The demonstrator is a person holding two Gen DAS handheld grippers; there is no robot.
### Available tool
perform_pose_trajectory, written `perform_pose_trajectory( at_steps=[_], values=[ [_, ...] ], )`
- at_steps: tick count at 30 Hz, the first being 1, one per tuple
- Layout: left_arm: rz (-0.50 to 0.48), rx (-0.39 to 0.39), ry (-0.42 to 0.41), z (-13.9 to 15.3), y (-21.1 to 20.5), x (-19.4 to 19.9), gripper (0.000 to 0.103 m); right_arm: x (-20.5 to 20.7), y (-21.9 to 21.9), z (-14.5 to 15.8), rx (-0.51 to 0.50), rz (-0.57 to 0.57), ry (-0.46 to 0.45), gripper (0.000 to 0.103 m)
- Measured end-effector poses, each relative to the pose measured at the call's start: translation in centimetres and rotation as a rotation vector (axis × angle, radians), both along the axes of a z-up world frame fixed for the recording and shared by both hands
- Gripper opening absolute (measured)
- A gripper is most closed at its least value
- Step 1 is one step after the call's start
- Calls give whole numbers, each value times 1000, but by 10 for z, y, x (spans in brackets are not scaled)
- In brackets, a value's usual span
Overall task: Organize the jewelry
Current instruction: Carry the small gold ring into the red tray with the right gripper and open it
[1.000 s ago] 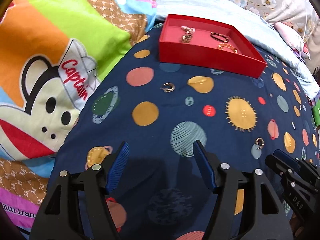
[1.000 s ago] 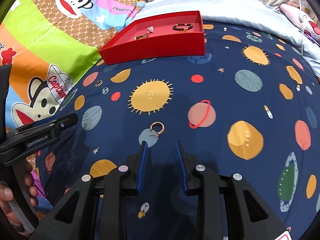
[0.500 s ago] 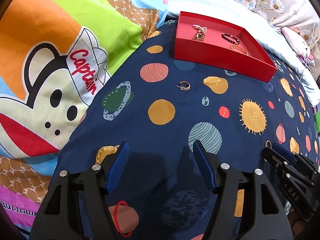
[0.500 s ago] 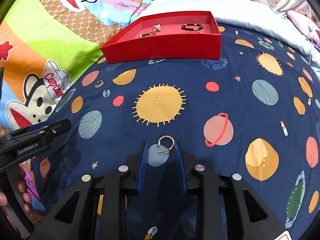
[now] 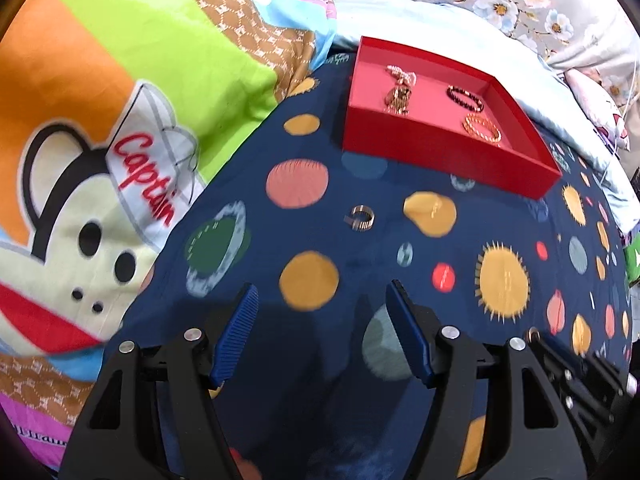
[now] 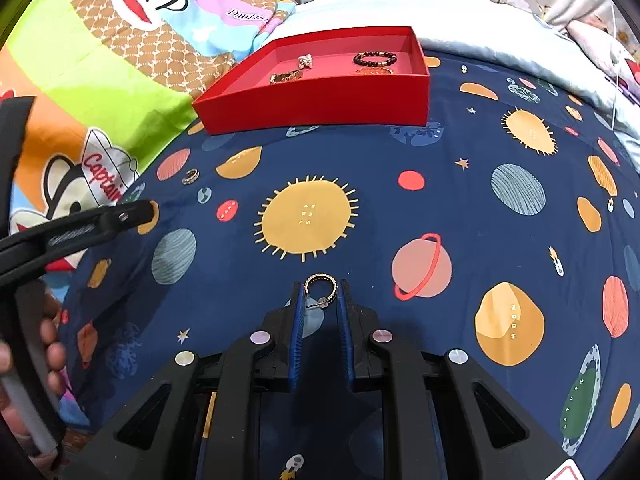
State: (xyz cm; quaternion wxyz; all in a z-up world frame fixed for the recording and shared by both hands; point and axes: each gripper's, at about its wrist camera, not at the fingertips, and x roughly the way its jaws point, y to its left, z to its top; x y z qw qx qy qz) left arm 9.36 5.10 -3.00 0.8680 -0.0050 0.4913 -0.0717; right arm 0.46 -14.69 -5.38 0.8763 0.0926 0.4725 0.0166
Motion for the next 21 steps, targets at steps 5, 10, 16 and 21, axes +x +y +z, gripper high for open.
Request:
perform_pose_trajectory(
  at_steps=[5,10,16,21],
  values=[
    [4,7,-15,-6,-12,23,64,6,-10,5,28,-22,-1,15],
    [1,27,3,-21,-20,46,48,14,-17,9,42,-36,-7,15],
    [-8,80,-32,-26,-25,46,40,22,-22,11,47,-44,-10,15],
    [-23,52,-24,-24,-23,49,2,25,-22,12,48,-44,-14,15]
  ],
)
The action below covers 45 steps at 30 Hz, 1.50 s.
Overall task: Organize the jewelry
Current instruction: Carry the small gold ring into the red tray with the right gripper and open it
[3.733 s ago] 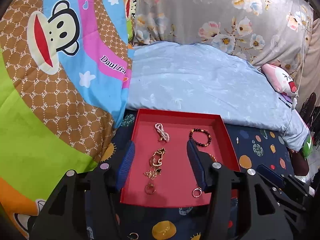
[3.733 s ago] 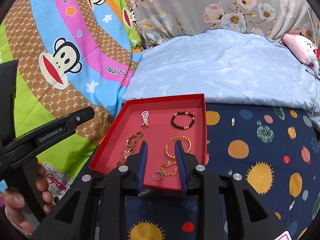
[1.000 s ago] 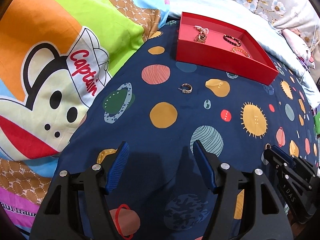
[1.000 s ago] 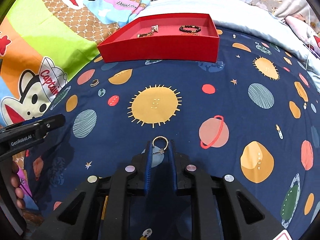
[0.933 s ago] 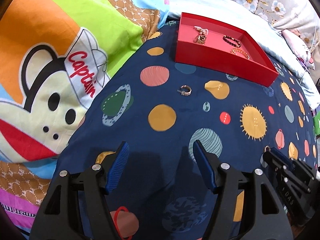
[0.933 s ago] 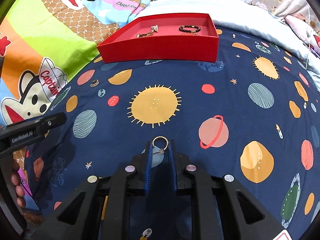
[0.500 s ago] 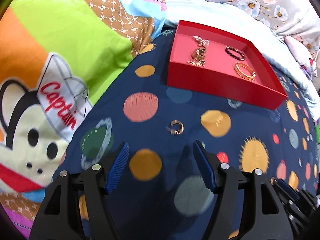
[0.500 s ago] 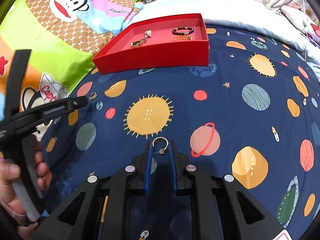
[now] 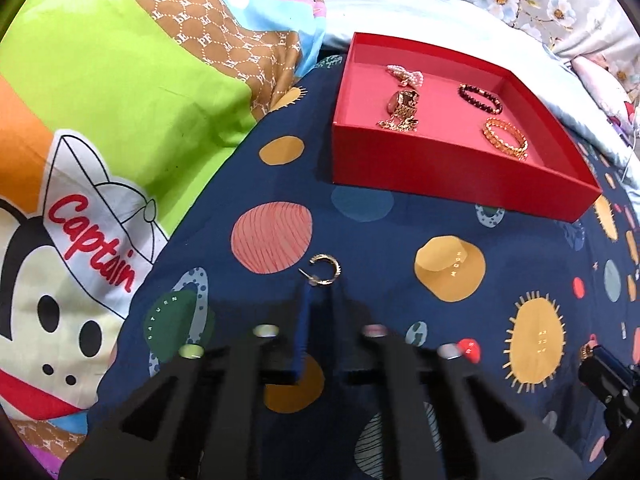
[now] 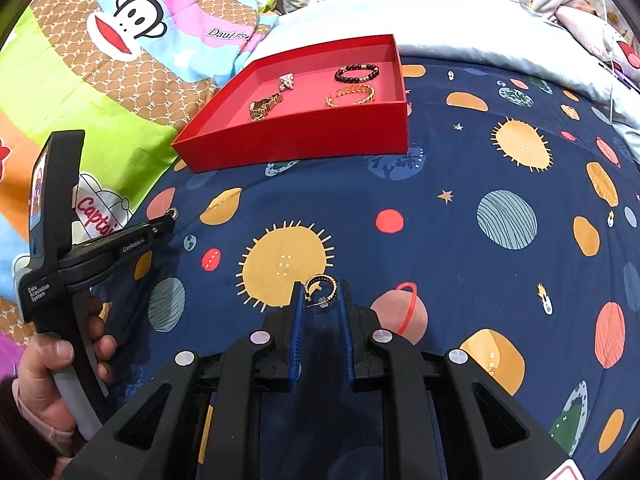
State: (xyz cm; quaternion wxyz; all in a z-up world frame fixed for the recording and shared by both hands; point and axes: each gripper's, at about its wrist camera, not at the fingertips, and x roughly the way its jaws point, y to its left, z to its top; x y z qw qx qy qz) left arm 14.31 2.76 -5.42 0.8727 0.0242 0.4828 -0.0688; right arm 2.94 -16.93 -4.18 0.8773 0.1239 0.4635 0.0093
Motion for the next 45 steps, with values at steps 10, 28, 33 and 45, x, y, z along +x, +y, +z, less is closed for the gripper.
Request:
perform_pose_trajectory(
  at_steps=[10,28,33,45],
  values=[
    [-48,-52,-16,23,-4,-15,0,-8,-1,18,-5,-7,-40,15],
    [-127,-126,-137,101,-17,-58,0,-26,-7,77,20,-23,-170,15],
    [-138,-138,-175,119,-23,-55,0,-17,-13,95,8,-31,-216,15],
    [-167,-144,-245,145,-56,-9,0,36,-28,114,-21,-37,-274,15]
  ],
)
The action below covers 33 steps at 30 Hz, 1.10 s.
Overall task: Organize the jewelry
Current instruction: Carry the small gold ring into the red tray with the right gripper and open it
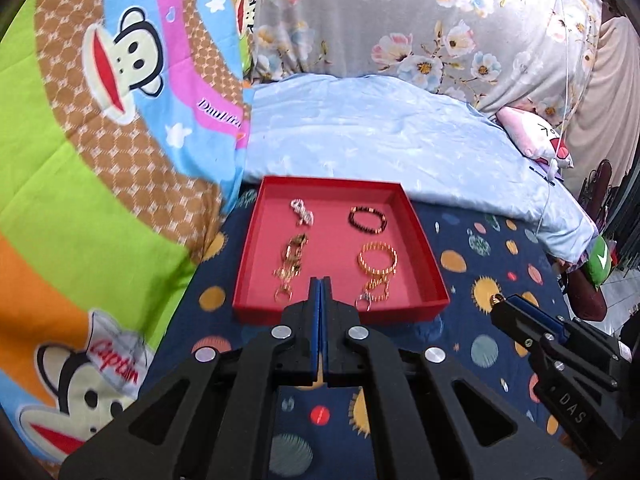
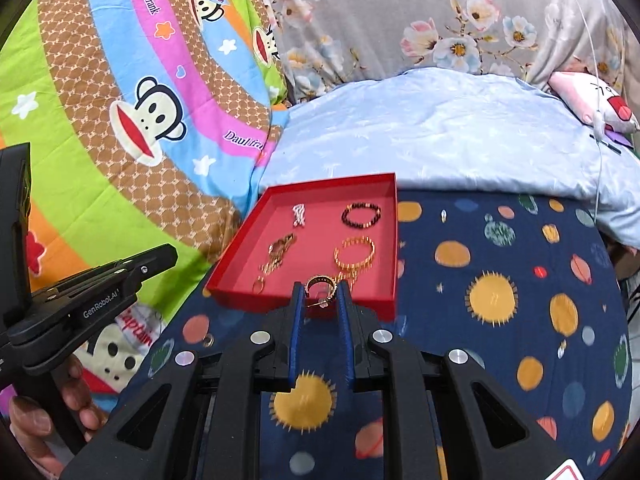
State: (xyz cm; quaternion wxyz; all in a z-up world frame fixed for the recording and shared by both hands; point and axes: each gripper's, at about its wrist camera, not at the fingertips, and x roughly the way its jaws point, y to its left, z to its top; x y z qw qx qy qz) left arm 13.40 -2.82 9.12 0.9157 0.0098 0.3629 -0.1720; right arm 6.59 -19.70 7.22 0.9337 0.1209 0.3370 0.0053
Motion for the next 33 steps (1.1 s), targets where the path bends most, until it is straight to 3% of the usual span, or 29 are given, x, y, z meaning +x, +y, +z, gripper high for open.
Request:
perform_pose_trajectory(
  at_steps=[10,33],
  values=[
    [-1,15,8,-11,-22,45,0,49,-10,-6,-5,-11,3,15],
    [34,88,103,-68,-43,118,2,130,-12,-56,-20,7,99,16]
  ],
)
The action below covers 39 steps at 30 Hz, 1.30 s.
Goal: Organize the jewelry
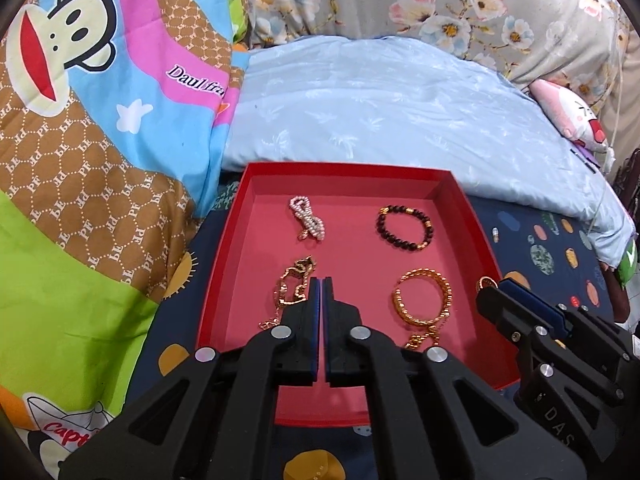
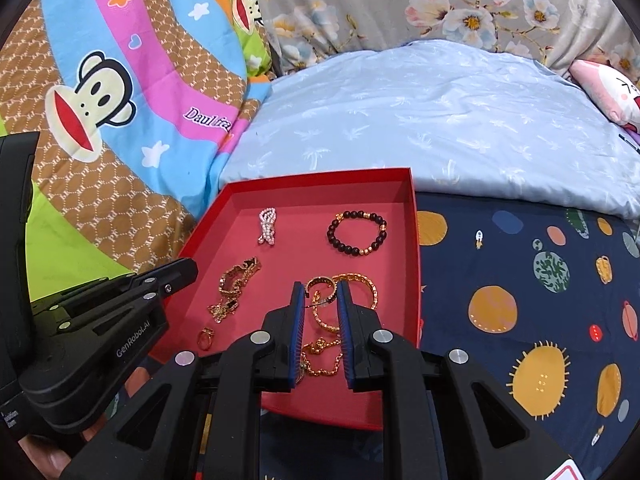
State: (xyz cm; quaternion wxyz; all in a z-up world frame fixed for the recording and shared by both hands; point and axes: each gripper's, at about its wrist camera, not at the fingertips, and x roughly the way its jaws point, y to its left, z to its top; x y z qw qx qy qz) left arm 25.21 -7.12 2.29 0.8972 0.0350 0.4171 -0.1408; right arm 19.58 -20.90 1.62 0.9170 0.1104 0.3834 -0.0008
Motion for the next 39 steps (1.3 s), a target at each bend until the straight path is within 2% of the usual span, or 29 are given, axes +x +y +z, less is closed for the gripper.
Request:
perform_pose_trajectory(
  at_steps=[1,2,3,5,9,17,19,21,26,30,33,39],
  values=[
    [6,2,2,-1,0,1,4,1,0,0,-2,1,-4,21],
    [14,7,7,-2,1,2,16,1,1,0,-15,-2,-9,25],
    [22,12,11,-4,1,3,36,0,1,1,-28,-10,-16,33],
    [41,18,0,-3,3,1,55,-3,0,4,-33,-15,-25,35],
    [45,21,-28,5,7,-10,60,-14,-4,14,-27,-25,-41,37],
    [48,-2,-35,20,14,-35,61,-50,-10,31,-11,-46,-54,41],
    [45,-7,-41,25,17,-47,63,-63,-10,34,-15,-54,-63,53],
    [48,-6,-54,28,19,-57,72,-81,-12,35,-9,-71,-66,60],
    [57,17,-54,27,23,-83,77,-99,-7,33,-2,-80,-32,62],
    [70,31,-50,25,26,-100,87,-113,5,35,-7,-81,-32,75],
    [86,53,-54,25,31,-113,89,-122,15,37,-48,-95,-33,78],
    [105,49,-34,24,40,-123,92,-137,21,37,-56,-109,-31,85]
  ],
)
